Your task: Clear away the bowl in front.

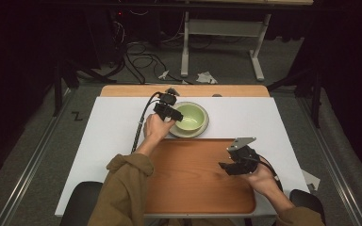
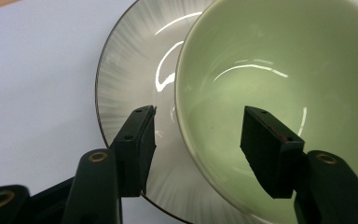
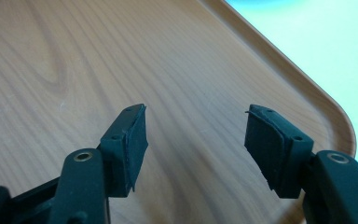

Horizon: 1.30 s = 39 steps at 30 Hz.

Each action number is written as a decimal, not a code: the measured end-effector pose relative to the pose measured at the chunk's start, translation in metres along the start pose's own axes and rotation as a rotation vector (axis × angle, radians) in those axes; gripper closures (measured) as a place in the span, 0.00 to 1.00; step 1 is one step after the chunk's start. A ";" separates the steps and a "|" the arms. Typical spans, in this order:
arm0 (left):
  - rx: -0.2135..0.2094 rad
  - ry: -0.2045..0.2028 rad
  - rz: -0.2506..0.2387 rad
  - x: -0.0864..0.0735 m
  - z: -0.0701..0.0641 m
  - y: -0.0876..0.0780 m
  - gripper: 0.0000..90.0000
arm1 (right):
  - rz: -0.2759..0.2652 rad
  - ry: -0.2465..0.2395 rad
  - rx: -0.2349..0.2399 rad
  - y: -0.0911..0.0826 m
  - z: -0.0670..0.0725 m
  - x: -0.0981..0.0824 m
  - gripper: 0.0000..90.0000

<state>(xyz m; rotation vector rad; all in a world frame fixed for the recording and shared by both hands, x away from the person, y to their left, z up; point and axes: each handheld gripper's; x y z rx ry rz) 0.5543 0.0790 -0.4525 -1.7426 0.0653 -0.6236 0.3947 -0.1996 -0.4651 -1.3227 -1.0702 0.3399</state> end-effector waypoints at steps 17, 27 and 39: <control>-0.058 -0.076 0.023 0.002 0.002 0.016 0.71 | -0.004 -0.006 -0.001 0.000 0.002 0.000 0.43; -0.055 -0.112 0.021 0.002 0.008 0.016 0.86 | -0.001 -0.014 0.000 0.000 0.002 0.000 0.43; -0.111 -0.147 -0.028 0.003 0.010 0.011 0.92 | -0.003 -0.015 -0.001 0.000 0.002 0.000 0.43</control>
Point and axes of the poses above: each handheld gripper's, and its own axes: y roughly forward along the jaws, x roughly out of its top, z roughly to its left, and after that the axes turned 8 degrees about z, right-handed
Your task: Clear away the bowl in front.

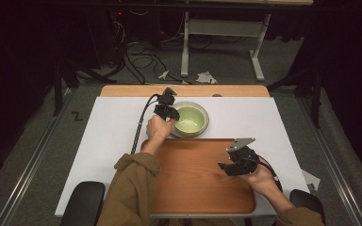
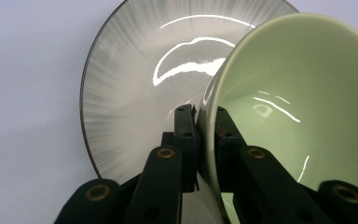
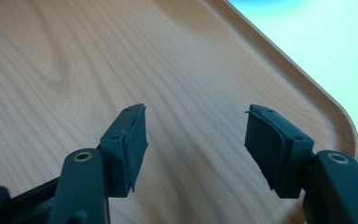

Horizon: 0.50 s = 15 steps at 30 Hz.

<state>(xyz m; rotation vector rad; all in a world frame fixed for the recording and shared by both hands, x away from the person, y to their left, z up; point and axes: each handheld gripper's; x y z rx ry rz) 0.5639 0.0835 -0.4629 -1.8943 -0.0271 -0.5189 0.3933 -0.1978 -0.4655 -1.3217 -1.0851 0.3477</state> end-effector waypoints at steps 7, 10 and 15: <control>-0.033 0.018 -0.028 0.000 -0.003 -0.007 0.92 | 0.001 0.002 0.000 0.000 0.000 0.000 0.43; -0.046 0.027 -0.046 0.000 -0.005 -0.013 0.92 | 0.001 0.001 -0.001 0.000 0.000 0.000 0.43; -0.070 0.047 -0.083 -0.001 -0.009 -0.024 0.92 | 0.002 0.002 0.000 0.000 0.000 0.000 0.43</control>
Point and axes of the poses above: each handheld gripper's, and its own axes: y roughly forward along the jaws, x roughly out of its top, z roughly to its left, and after that the axes turned 8 degrees about z, right-handed
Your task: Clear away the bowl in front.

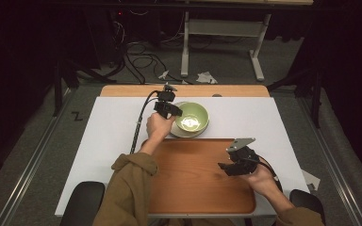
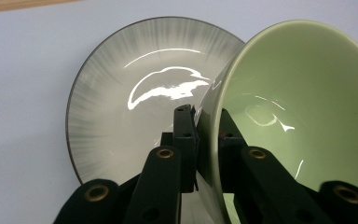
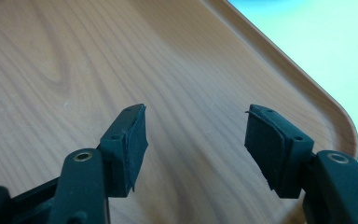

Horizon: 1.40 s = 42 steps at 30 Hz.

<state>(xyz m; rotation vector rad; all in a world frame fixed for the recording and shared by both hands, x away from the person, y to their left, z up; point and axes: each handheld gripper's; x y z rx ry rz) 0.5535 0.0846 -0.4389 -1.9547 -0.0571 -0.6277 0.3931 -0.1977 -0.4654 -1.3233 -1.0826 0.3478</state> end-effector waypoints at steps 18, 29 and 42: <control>-0.014 0.079 -0.015 -0.005 -0.011 -0.023 0.92 | -0.005 0.010 -0.005 0.000 -0.002 -0.001 0.43; -0.048 0.130 -0.023 -0.010 -0.017 -0.043 0.92 | -0.006 0.017 0.000 -0.001 -0.004 -0.001 0.43; -0.069 0.170 -0.021 -0.016 -0.025 -0.052 0.92 | -0.003 0.014 -0.004 -0.002 -0.004 -0.001 0.43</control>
Point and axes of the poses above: each handheld gripper's, and its own axes: y roughly forward along the jaws, x roughly out of its top, z roughly to its left, and after that the axes turned 8 degrees about z, right-handed
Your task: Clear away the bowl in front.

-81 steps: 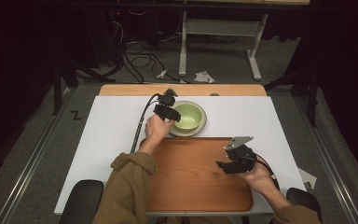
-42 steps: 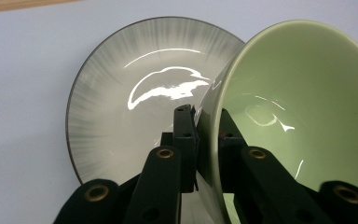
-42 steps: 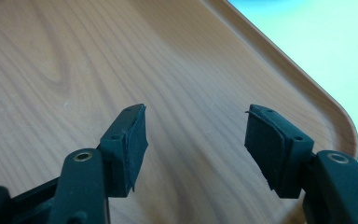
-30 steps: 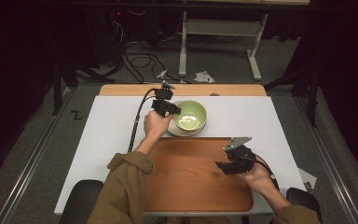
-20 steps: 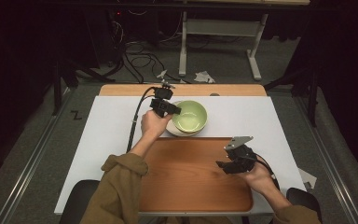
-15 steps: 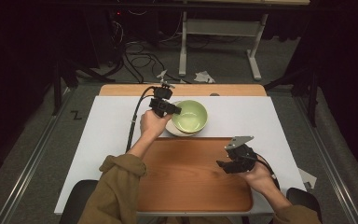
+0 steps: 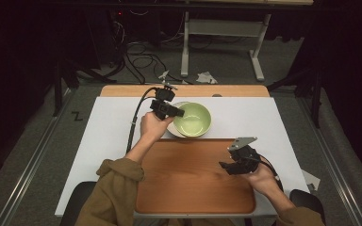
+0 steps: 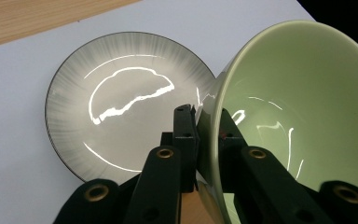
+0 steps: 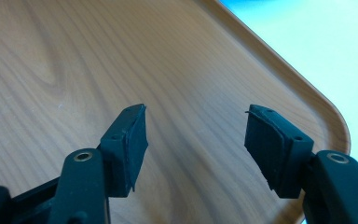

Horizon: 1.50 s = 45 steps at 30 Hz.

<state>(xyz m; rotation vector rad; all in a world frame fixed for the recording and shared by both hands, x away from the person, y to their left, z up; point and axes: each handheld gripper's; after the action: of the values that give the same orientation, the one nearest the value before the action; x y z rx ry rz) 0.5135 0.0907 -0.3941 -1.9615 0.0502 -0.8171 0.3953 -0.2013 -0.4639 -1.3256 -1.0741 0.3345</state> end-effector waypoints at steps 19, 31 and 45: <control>-0.068 0.026 -0.007 -0.014 -0.007 -0.016 0.92 | -0.004 -0.001 0.001 0.001 0.000 0.000 0.43; -0.099 0.070 -0.008 -0.020 -0.020 -0.026 0.92 | 0.003 -0.001 -0.001 0.001 0.000 0.000 0.43; -0.123 0.103 0.008 -0.028 -0.029 -0.027 0.92 | 0.000 -0.003 0.000 0.000 0.000 0.000 0.43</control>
<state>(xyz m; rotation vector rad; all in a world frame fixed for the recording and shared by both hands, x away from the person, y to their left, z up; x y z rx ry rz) 0.4671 0.0928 -0.3785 -2.0313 0.1727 -0.9279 0.3953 -0.2010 -0.4641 -1.3253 -1.0768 0.3362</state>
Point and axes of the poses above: each handheld gripper's, and its own axes: y roughly forward along the jaws, x roughly out of its top, z roughly to its left, and after that the axes turned 8 degrees about z, right-handed
